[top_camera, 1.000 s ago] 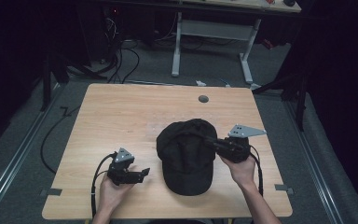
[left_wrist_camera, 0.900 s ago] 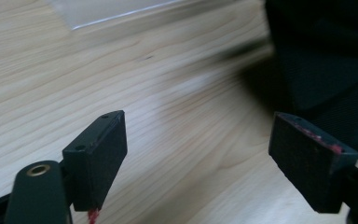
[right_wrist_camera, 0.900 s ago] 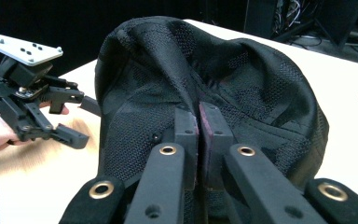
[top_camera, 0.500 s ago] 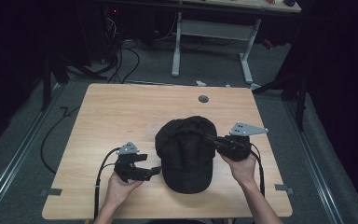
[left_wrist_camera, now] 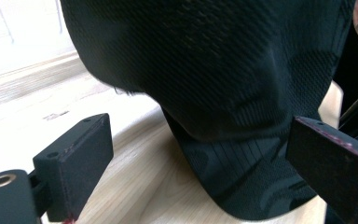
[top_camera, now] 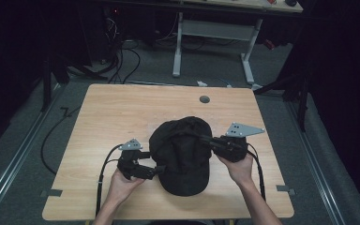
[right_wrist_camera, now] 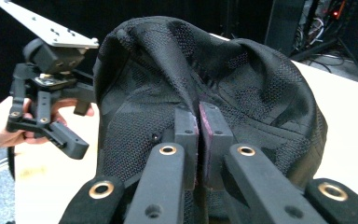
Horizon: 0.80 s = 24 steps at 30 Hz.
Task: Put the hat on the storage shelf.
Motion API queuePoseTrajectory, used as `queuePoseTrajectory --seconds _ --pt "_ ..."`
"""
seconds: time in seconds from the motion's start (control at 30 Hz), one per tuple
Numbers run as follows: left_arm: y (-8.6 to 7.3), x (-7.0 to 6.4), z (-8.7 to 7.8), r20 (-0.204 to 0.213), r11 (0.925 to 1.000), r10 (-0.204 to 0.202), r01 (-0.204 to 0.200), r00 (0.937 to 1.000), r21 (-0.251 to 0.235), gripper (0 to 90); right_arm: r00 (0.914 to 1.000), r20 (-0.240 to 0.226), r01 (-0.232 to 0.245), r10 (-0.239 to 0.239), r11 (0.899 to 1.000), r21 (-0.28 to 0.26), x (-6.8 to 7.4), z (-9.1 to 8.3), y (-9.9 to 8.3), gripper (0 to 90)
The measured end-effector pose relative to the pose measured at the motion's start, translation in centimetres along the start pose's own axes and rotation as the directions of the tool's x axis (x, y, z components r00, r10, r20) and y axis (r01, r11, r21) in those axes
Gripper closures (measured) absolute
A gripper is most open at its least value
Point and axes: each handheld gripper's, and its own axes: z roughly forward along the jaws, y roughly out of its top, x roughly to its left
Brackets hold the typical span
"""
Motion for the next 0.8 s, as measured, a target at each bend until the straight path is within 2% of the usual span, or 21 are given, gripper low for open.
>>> queuePoseTrajectory --seconds 0.23,0.3,0.47,0.5,0.6,0.67,0.8 --pt "0.1 -0.6 0.5 0.028 0.9994 0.001 -0.002 0.9996 0.034 9.8 0.9993 -0.035 0.012 -0.013 1.000 -0.017 0.1 0.1 0.4 87.2" --pt "0.1 -0.7 0.6 0.039 0.9986 0.010 -0.012 0.9992 0.052 14.0 0.9986 -0.047 0.022 -0.023 1.000 -0.017 0.1 0.3 0.6 87.2" --pt "-0.2 -0.5 0.8 0.051 0.9958 0.010 -0.014 0.9987 0.090 17.7 0.9979 -0.055 0.034 -0.035 0.999 -0.019 0.1 0.6 0.9 87.2" --pt "-0.2 -0.5 0.8 0.057 0.9954 0.014 -0.020 0.9983 0.094 22.0 0.9973 -0.062 0.037 -0.038 0.999 -0.017 0.0 0.8 1.1 87.2" --pt "-0.4 -0.7 0.6 0.084 0.9945 0.022 -0.031 0.9962 0.100 25.0 0.9966 -0.068 0.045 -0.046 0.999 -0.016 0.1 1.0 1.2 87.2" --pt "-0.4 -0.7 0.4 0.085 0.9932 0.034 -0.043 0.9958 0.108 29.0 0.9961 -0.066 0.057 -0.058 0.998 -0.023 0.3 1.2 1.5 87.1" --pt "-0.3 -0.8 0.1 0.090 0.9940 0.038 -0.047 0.9952 0.099 31.2 0.9962 -0.060 0.063 -0.064 0.998 -0.024 0.2 1.3 1.7 87.1"
